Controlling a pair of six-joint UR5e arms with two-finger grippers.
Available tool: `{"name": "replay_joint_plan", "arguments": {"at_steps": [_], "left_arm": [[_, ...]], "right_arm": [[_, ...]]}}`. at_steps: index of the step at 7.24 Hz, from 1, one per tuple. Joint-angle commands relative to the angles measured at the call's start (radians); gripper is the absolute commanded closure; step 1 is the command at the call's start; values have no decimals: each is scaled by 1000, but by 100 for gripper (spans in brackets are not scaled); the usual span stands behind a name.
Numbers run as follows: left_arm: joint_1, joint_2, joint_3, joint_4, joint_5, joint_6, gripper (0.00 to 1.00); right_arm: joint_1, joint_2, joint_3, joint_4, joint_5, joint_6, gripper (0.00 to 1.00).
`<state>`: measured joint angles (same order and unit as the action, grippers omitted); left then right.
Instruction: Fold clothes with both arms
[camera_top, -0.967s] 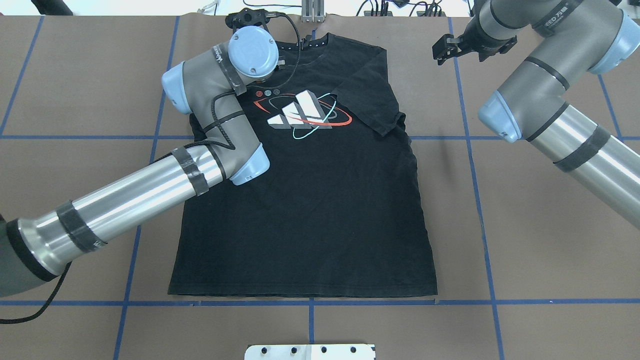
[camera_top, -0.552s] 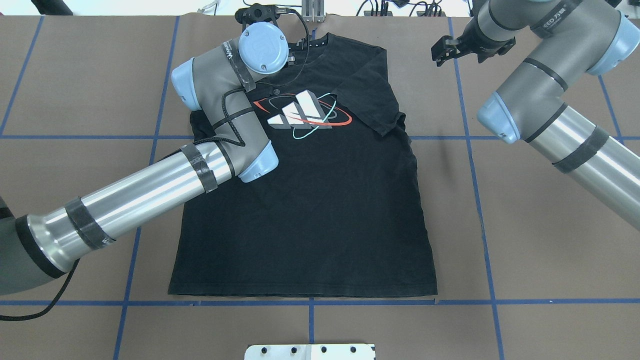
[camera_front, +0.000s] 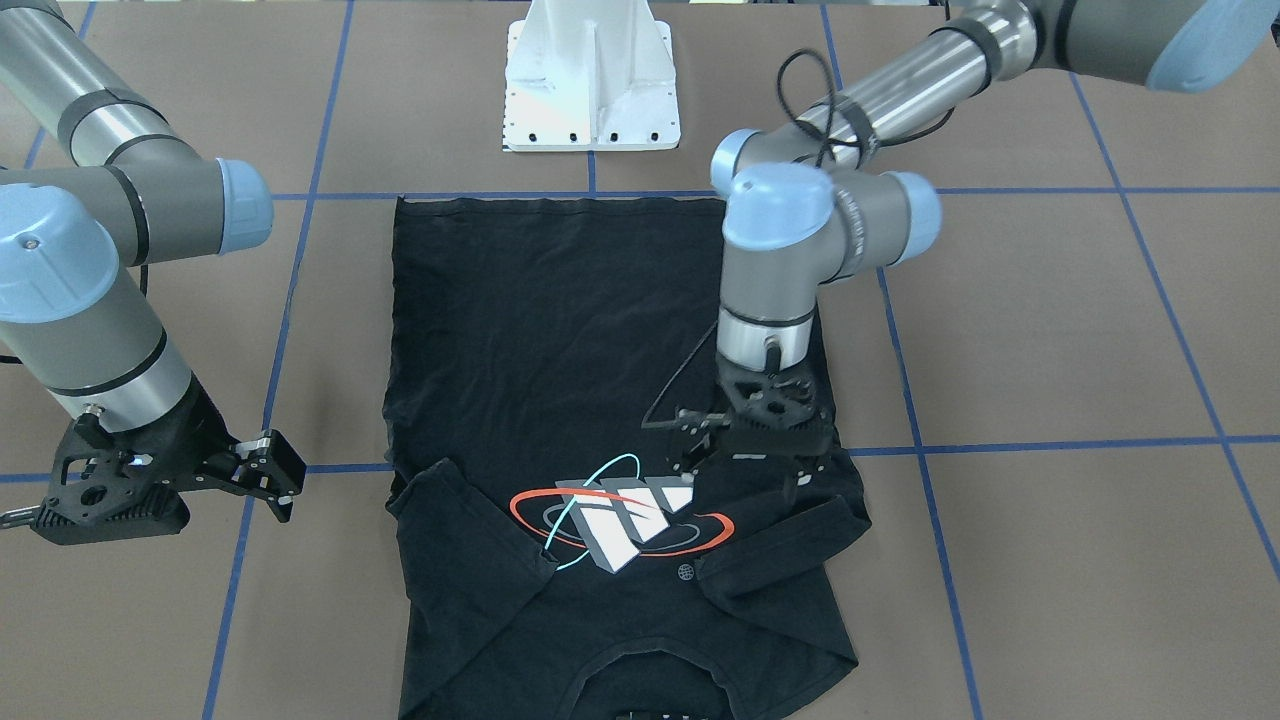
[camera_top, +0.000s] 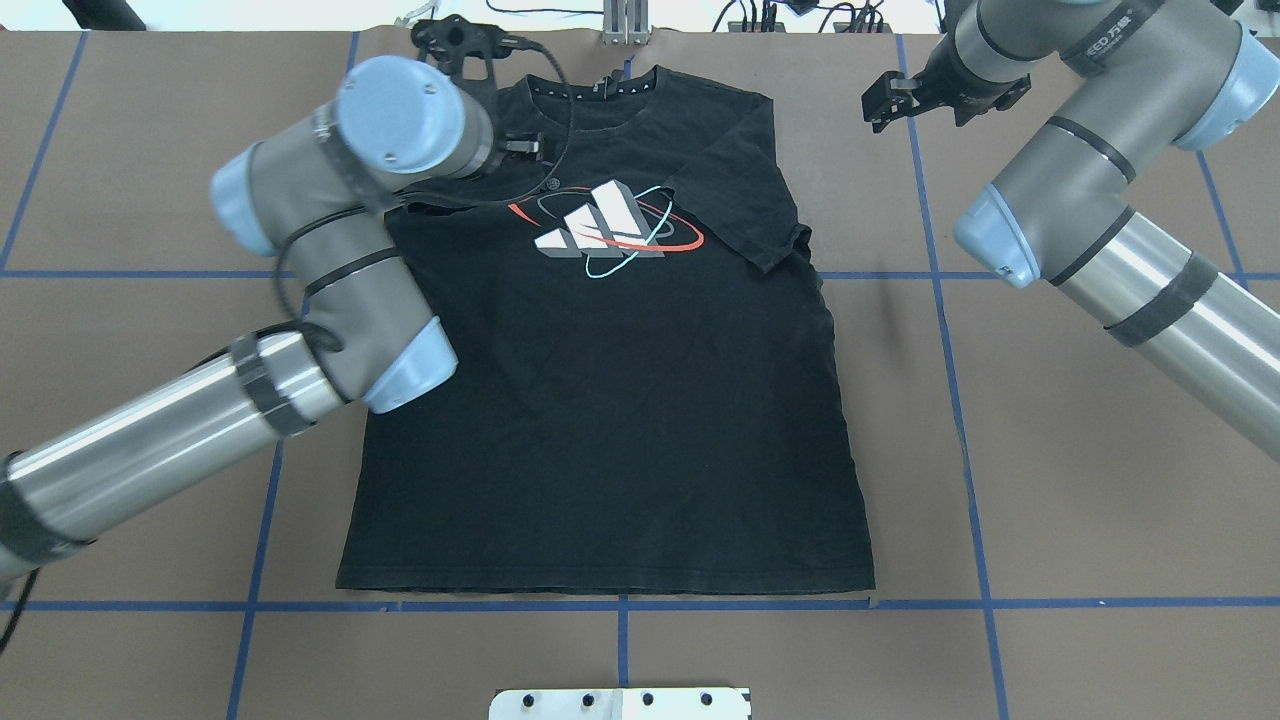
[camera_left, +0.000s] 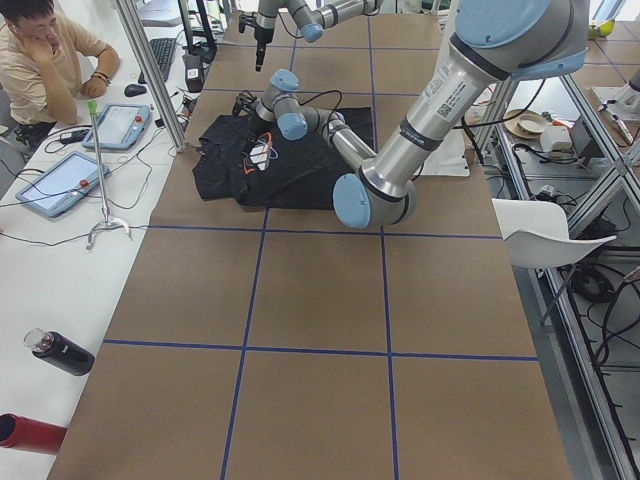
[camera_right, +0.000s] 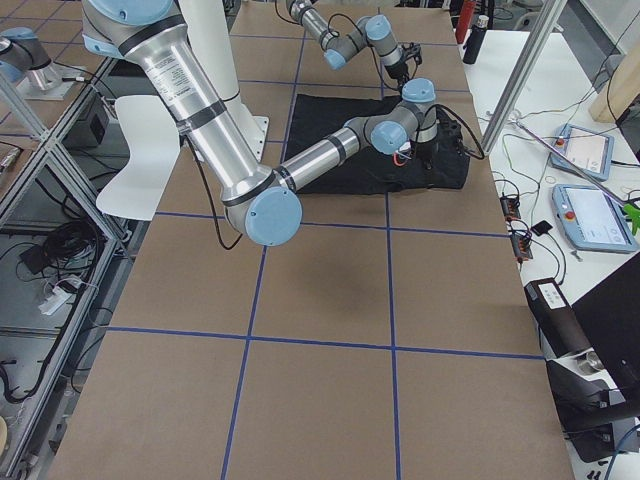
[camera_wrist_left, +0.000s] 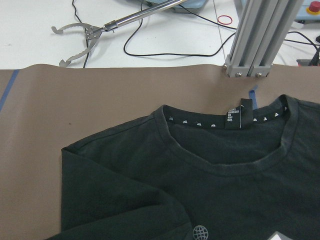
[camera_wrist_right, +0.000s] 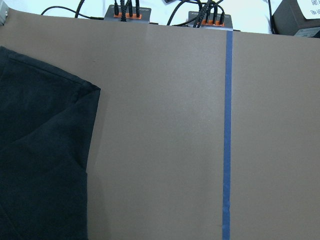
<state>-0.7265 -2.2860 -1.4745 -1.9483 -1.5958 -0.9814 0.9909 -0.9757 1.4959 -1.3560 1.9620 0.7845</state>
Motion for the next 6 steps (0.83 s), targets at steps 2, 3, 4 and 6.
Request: {"name": "replay_joint_plan", "arguments": {"at_steps": [2,3,4,6], "left_arm": [[-5,273,-336,-1,-120,50,0],[-4,349,-408,-11,-124,50,0],[8,417,-471,-15,-121,49,0],[60,564,-522,-105,-112,33,0]], "right_arm": [[-33,-47,94,1,-6,103,0],[-72,-117,201,0,-30,148,0],[-113,-203,322,-2,-49,210,0],[-252,-390,546,-3,-157,353,0]]}}
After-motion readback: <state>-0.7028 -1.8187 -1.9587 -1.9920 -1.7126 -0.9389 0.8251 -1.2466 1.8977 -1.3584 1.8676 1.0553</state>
